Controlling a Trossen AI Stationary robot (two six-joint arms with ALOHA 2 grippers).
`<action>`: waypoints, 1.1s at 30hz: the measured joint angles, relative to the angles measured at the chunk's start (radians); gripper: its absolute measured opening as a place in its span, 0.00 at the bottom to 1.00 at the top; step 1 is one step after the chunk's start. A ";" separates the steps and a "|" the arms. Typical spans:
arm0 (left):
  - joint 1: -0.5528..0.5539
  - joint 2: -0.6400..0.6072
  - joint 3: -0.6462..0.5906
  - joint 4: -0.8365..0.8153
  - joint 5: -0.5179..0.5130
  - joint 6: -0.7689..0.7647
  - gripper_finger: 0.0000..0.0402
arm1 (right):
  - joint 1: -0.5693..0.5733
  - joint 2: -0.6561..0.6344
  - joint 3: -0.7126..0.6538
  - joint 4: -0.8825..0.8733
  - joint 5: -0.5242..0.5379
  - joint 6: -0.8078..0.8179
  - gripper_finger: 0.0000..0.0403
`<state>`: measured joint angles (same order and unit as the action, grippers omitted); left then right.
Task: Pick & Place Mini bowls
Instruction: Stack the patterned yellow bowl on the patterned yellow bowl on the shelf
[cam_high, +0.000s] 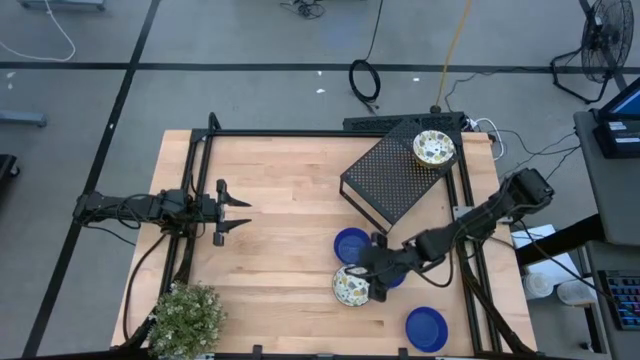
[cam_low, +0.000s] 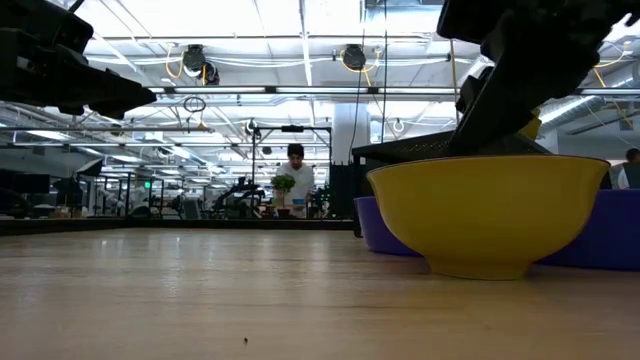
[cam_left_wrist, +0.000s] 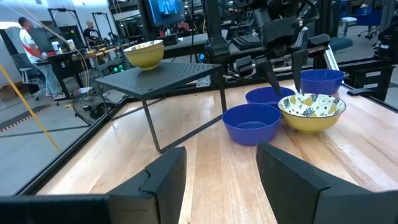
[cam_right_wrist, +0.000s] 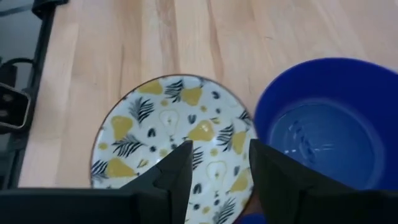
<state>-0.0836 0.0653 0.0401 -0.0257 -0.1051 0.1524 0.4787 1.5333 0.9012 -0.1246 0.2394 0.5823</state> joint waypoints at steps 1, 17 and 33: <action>0.000 0.000 0.000 0.000 0.000 0.000 0.49 | 0.004 0.000 -0.002 0.002 0.000 0.003 0.36; 0.000 0.000 0.000 0.000 0.000 0.000 0.49 | 0.038 0.005 -0.048 0.055 0.072 0.061 0.36; 0.000 0.000 0.000 0.000 0.000 0.000 0.49 | 0.054 0.056 -0.048 0.048 0.073 0.140 0.36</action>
<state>-0.0836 0.0652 0.0402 -0.0261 -0.1051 0.1528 0.5323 1.5891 0.8528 -0.0763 0.3121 0.7224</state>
